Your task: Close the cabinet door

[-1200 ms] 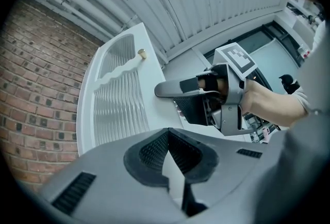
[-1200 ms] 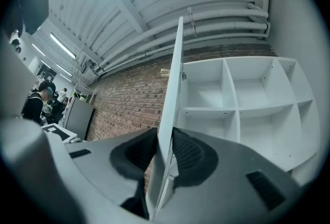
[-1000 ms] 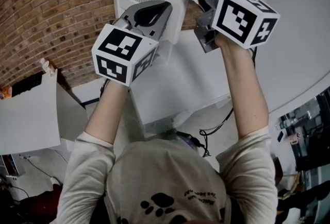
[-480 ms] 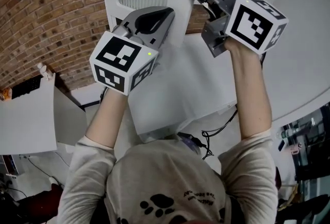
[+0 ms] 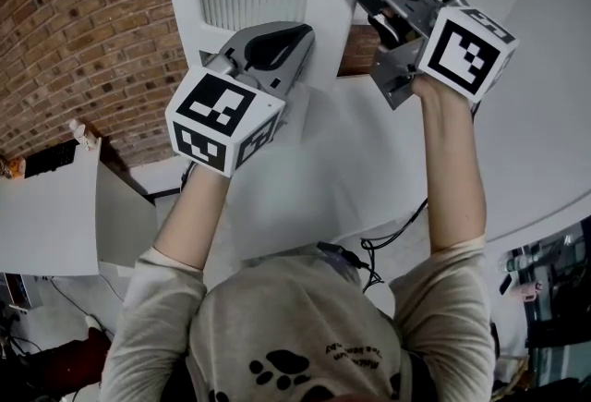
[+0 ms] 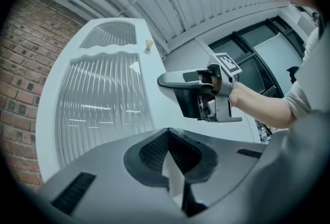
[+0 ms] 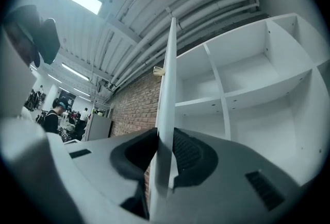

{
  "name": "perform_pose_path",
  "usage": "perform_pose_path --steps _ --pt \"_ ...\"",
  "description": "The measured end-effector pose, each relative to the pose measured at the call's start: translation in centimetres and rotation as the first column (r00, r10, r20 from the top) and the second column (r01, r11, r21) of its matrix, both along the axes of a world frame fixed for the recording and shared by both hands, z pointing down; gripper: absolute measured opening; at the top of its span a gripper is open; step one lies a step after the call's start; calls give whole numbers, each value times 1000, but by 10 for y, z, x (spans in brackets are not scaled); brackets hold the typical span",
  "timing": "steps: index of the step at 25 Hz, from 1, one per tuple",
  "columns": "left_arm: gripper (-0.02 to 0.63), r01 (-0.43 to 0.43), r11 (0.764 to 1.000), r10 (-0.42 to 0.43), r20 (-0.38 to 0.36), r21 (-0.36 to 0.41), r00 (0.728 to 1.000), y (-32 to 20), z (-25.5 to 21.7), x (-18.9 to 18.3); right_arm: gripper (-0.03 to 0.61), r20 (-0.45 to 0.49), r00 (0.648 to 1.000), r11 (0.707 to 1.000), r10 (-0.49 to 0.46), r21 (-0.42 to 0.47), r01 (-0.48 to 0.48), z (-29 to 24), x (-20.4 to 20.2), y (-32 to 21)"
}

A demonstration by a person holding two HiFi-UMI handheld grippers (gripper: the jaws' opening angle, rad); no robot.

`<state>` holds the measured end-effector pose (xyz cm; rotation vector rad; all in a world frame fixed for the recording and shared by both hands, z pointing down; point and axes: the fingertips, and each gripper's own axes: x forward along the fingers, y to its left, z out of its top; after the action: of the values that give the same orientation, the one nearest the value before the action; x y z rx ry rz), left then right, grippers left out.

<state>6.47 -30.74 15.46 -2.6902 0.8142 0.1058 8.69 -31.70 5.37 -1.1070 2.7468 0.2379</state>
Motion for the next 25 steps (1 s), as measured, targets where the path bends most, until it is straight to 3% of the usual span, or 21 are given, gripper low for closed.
perform_pose_path --steps 13,25 --pt "9 106 994 -106 4 -25 994 -50 9 30 100 3 986 986 -166 2 166 1 25 -46" --pt "9 227 974 -227 4 -23 974 -70 4 43 100 -4 958 958 -287 3 287 -2 35 -70"
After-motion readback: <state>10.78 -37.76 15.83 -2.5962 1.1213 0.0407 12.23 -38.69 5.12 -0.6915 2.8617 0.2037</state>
